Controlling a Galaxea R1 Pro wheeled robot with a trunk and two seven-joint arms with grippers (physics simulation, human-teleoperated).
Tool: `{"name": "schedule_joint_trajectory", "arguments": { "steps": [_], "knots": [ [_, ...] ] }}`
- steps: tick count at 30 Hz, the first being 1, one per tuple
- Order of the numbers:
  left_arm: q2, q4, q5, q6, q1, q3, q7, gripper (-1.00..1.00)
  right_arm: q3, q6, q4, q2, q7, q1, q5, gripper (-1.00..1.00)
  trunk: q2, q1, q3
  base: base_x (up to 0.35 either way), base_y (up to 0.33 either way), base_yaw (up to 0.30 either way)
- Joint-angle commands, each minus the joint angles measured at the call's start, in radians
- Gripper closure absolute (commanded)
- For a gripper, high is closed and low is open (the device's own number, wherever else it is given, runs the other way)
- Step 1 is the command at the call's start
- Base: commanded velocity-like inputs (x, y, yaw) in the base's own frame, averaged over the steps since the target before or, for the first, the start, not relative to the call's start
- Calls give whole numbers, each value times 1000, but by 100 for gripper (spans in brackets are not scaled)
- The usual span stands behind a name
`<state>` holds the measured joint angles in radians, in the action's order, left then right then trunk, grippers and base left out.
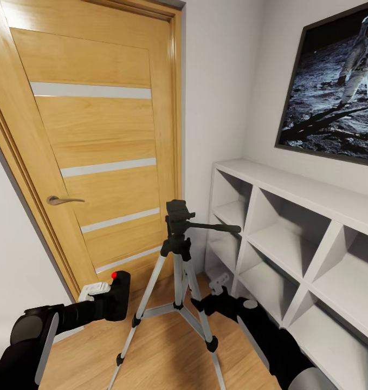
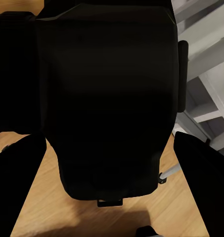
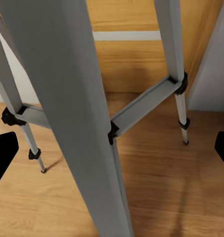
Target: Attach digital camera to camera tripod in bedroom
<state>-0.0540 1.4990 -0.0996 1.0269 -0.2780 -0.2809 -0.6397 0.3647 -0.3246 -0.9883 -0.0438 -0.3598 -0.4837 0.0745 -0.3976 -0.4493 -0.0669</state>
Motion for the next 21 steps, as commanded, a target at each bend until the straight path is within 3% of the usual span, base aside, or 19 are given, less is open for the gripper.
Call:
{"name": "schedule_joint_trajectory", "arguments": {
  "steps": [1, 6, 15, 21],
  "knots": [
    [0, 1, -8, 4, -1, -1, -11, 100, 2, 3, 5, -1, 1, -1, 8, -100, -2, -1, -2, 0, 0, 0],
    [0, 3, -8, 4, -1, 0, -11, 100, 4, 48, 28, -1, 0, -2, -9, -100, -2, -1, -2, 0, 0, 0],
    [2, 8, -8, 4, -1, 0, -12, 100, 7, 126, 39, -1, -1, -1, -162, -100, -2, -1, -2, 0, 0, 0],
    [2, 9, -8, 4, -1, 0, -12, 100, 9, 166, 44, -1, -3, -1, -203, -100, -2, -1, -2, 0, 0, 0]
  ]
}}
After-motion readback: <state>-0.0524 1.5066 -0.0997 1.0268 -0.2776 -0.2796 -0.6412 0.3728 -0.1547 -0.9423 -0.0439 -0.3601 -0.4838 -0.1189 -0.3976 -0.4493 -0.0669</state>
